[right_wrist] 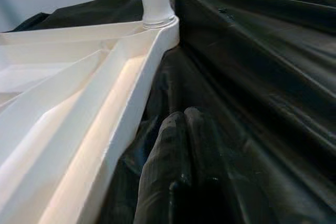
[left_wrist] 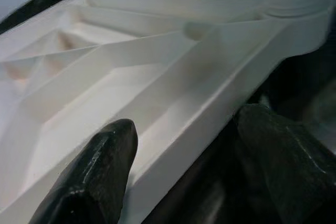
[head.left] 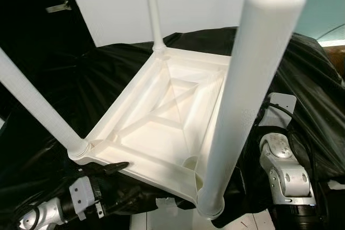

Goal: Building children table

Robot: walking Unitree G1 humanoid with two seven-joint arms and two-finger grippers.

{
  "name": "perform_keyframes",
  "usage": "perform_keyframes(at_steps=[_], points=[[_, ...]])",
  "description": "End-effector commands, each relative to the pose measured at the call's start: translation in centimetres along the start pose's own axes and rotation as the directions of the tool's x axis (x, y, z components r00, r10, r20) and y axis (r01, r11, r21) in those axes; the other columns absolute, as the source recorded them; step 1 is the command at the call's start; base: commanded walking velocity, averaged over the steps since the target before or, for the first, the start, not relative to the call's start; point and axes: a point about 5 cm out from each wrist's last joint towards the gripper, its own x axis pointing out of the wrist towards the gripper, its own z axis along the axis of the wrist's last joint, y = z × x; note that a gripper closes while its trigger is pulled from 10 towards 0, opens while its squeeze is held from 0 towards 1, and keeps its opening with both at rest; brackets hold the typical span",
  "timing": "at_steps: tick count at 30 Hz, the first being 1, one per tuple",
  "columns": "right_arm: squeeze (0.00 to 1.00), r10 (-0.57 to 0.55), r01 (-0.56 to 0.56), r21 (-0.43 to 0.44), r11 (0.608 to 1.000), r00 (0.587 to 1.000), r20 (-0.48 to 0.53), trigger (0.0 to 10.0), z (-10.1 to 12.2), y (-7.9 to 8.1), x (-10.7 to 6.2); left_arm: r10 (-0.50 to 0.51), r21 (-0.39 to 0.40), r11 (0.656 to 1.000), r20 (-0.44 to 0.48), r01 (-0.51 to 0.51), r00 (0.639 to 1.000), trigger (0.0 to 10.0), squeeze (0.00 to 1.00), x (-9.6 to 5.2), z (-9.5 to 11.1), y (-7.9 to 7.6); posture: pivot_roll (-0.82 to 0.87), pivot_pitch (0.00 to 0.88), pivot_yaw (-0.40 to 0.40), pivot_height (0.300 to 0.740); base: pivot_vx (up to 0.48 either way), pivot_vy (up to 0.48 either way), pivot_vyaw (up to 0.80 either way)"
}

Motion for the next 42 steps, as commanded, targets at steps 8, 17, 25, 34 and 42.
perform_keyframes(at_steps=[8, 17, 25, 34, 42], points=[[0.00, -0.022, 0.022, 0.001, 1.000, 1.000, -0.023, 10.0, -0.5, -0.3, -0.3, -0.249, -0.012, 0.969, -0.083, 0.249, 0.965, 10.0, 0.00, 0.3, -0.4, -0.3, 0.05, 0.000, 0.073, 0.740, 0.000, 0.000, 0.00], [0.00, -0.031, 0.031, 0.004, 0.999, 0.999, -0.023, 10.0, -0.5, -0.3, -0.3, -0.305, -0.003, 0.952, -0.057, 0.305, 0.951, 10.0, 0.00, 3.0, -0.3, 0.3, 0.04, 0.000, 0.081, 0.740, 0.000, 0.000, 0.00], [0.00, -0.043, 0.043, 0.005, 0.999, 0.999, -0.023, 10.0, -0.6, -0.5, -0.4, -0.240, 0.035, 0.970, -0.017, 0.240, 0.971, 10.0, 0.00, 2.9, 0.1, 2.2, 0.04, 0.000, 0.084, 0.740, 0.000, 0.000, 0.00], [0.00, -0.040, 0.040, 0.004, 0.999, 0.999, -0.024, 10.0, -0.6, -0.4, -0.4, -0.160, 0.100, 0.982, 0.011, 0.158, 0.987, 10.0, 0.00, 2.1, 0.7, 4.0, 0.04, 0.000, 0.080, 0.740, 0.000, 0.000, 0.00], [0.00, -0.032, 0.032, 0.002, 0.999, 0.999, -0.022, 10.0, -0.6, -0.3, -0.3, -0.158, 0.144, 0.977, -0.004, 0.157, 0.987, 10.0, 0.00, 1.9, 0.6, 4.2, 0.04, 0.000, 0.071, 0.740, 0.000, 0.000, 0.00]])
